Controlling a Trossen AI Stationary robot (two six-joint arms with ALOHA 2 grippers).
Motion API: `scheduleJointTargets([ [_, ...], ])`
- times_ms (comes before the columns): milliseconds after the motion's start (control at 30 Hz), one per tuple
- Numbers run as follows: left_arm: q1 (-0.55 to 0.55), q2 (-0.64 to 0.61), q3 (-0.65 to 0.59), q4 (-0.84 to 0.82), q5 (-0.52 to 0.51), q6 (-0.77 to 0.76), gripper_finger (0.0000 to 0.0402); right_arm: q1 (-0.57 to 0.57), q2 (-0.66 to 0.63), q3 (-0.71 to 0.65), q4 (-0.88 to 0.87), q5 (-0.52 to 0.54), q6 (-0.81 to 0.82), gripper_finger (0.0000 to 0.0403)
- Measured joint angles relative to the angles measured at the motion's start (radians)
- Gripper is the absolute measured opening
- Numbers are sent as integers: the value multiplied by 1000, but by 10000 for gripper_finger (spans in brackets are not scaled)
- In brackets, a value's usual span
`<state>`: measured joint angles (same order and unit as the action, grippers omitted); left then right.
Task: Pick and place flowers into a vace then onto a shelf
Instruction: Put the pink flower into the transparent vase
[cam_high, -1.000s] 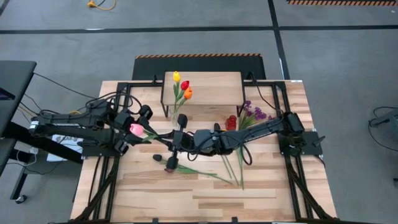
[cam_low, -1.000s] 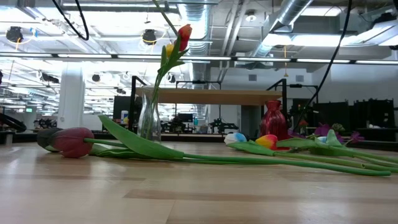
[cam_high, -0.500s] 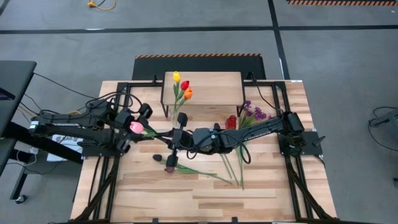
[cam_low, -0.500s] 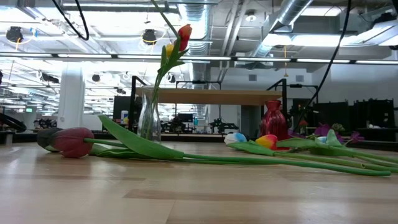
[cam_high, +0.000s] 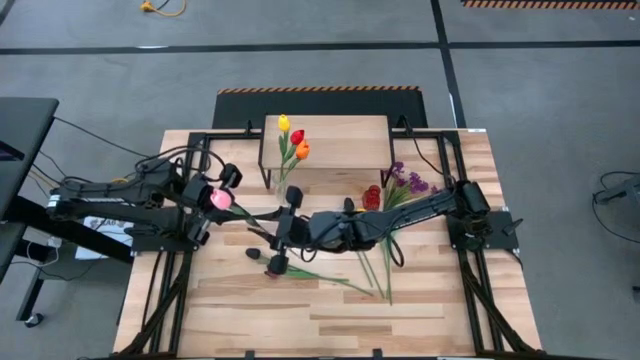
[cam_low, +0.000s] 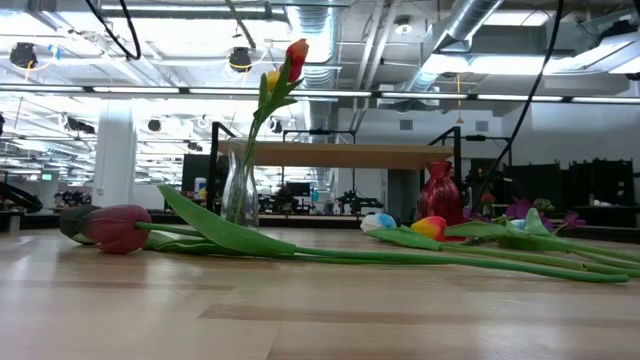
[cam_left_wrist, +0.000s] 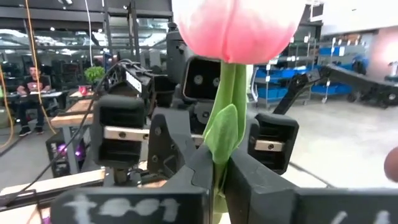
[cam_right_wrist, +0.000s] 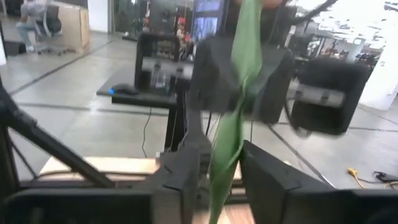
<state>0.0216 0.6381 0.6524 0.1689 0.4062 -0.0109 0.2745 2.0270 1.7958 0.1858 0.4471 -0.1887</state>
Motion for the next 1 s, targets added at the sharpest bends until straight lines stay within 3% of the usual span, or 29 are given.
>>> scheduleJointTargets([
  [267,0,-11,148,-312,-125,119,1,-1,0,0,-124,0,105,219],
  [433,0,-11,218,-484,-286,202,1,0,0,0,-165,-5,220,260],
  [600,1,-10,226,-526,-442,262,1,0,2,0,-280,-5,309,266],
  [1000,1,-10,296,-552,-517,317,0,14,92,1,-332,-7,375,265],
])
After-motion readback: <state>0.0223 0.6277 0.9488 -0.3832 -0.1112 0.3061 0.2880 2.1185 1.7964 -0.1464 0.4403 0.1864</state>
